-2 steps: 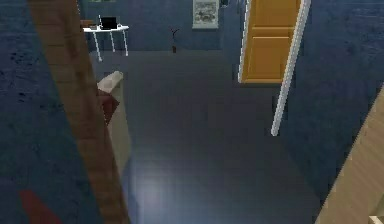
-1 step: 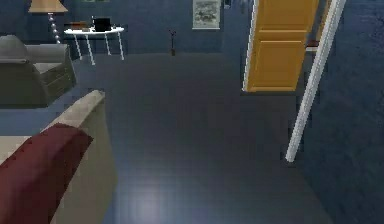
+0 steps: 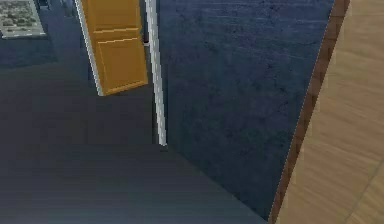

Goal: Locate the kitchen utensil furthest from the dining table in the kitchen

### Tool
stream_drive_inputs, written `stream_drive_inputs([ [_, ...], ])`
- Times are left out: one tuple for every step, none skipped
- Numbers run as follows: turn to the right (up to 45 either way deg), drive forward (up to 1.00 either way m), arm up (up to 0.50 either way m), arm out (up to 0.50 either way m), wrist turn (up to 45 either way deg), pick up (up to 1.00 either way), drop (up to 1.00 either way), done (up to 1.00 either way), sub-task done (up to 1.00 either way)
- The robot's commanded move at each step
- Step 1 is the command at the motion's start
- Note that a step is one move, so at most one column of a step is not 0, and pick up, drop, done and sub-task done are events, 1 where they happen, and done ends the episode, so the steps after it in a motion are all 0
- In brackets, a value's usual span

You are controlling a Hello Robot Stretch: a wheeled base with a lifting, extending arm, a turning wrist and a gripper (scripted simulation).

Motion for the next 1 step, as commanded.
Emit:
stream_drive_inputs([
  [0.0,0.45,0.00,0.00,0.0,0.00,0.00,0.00,0.00],
])
